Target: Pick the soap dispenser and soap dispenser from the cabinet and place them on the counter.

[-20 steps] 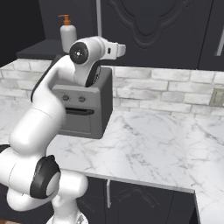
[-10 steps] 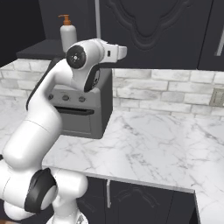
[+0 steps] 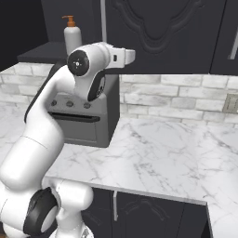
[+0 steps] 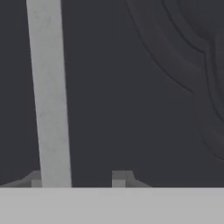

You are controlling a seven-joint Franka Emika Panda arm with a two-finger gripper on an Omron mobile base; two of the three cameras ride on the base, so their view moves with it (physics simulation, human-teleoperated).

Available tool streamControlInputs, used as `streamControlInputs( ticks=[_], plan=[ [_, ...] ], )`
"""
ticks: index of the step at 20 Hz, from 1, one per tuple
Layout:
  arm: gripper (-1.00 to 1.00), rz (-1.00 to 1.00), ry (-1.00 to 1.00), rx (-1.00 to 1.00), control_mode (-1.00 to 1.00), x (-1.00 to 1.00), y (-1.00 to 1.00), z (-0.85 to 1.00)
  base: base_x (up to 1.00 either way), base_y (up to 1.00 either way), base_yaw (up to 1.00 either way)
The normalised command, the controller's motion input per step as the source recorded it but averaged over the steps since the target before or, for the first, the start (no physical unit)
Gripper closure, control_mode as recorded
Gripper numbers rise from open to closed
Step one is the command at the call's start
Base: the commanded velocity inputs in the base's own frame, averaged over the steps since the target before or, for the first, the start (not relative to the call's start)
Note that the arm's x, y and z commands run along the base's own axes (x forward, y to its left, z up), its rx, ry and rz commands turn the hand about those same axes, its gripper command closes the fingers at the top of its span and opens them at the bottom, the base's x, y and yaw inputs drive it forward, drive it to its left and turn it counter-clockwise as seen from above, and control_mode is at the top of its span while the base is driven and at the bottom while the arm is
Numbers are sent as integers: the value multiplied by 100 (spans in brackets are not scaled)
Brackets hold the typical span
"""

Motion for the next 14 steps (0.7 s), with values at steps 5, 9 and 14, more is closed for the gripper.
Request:
streamControlInputs(
  ticks=[5,9,14],
  plan=[
    [100,-1,0,0,-100,-57,-75,45,0,0,0],
    [100,-1,0,0,-100,-60,-76,47,0,0,0],
    [100,-1,0,0,-100,-64,-76,46,0,0,0]
  ],
)
